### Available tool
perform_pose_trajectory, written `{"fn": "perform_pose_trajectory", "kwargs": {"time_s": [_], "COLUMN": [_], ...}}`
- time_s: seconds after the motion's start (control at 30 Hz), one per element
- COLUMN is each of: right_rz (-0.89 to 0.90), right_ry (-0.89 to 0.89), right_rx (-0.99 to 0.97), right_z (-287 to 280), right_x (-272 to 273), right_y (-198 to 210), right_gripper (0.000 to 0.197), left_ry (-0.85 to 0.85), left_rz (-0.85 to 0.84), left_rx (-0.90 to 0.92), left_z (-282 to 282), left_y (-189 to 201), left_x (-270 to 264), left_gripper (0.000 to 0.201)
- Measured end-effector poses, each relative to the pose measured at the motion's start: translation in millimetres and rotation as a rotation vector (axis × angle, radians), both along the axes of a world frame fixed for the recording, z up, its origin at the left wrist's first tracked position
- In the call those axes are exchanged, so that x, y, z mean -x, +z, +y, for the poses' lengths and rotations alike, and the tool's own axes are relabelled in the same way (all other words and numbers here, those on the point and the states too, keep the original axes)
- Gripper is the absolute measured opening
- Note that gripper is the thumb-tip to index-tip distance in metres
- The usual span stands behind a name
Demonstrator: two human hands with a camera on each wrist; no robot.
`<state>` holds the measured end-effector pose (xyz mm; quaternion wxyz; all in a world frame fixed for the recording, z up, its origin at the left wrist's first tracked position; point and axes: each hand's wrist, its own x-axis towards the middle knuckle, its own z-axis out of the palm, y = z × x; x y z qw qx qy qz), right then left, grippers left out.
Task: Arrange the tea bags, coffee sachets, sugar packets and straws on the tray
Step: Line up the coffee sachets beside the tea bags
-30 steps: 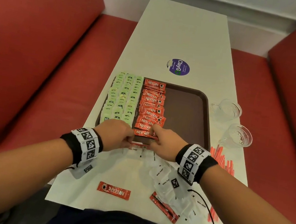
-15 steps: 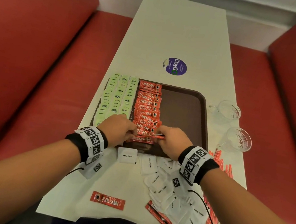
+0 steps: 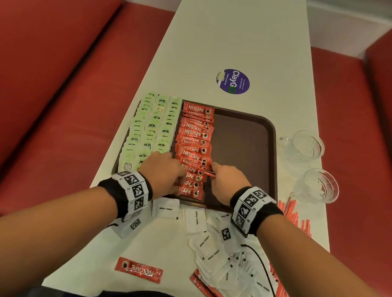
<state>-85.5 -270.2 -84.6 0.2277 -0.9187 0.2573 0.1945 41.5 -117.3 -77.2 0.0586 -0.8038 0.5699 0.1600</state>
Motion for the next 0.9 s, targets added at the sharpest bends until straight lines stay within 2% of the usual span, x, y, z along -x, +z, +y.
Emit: {"fn": "perform_pose_trajectory", "kwargs": {"time_s": [0.2, 0.3, 0.37, 0.47, 0.53, 0.6, 0.67, 0.77, 0.9], "right_rz": [0.000, -0.045, -0.090, -0.118, -0.129, -0.178, -0.240, -0.297, -0.270], "right_ry": [0.009, -0.065, -0.105, -0.066, -0.017, 0.016, 0.033, 0.056, 0.083], "right_rx": [-0.022, -0.059, -0.111, -0.208, -0.235, -0.242, -0.224, -0.173, -0.132], "right_z": [0, -1, -2, -1, 0, 3, 3, 0, -1], "right_x": [-5, -4, -2, -1, -2, -3, -3, 0, 4], "right_y": [1, 3, 7, 14, 17, 19, 21, 19, 14], "right_gripper": [0.035, 0.031, 0.027, 0.026, 0.024, 0.019, 0.013, 0.013, 0.020], "left_ry": [0.017, 0.025, 0.059, 0.113, 0.048, -0.015, 0.002, 0.095, 0.102], "left_rz": [-0.008, 0.003, 0.036, 0.173, 0.250, 0.295, 0.302, 0.283, 0.286], "left_rx": [-0.005, 0.018, 0.104, 0.327, 0.369, 0.371, 0.403, 0.411, 0.284], "left_z": [-6, -7, -7, -7, -9, -10, -9, -5, -1], "left_y": [-2, -1, 3, 12, 16, 16, 17, 20, 20], "left_x": [-4, -6, -7, -6, -5, -4, -5, -11, -18], "left_gripper": [0.025, 0.029, 0.036, 0.047, 0.042, 0.025, 0.013, 0.013, 0.016]}}
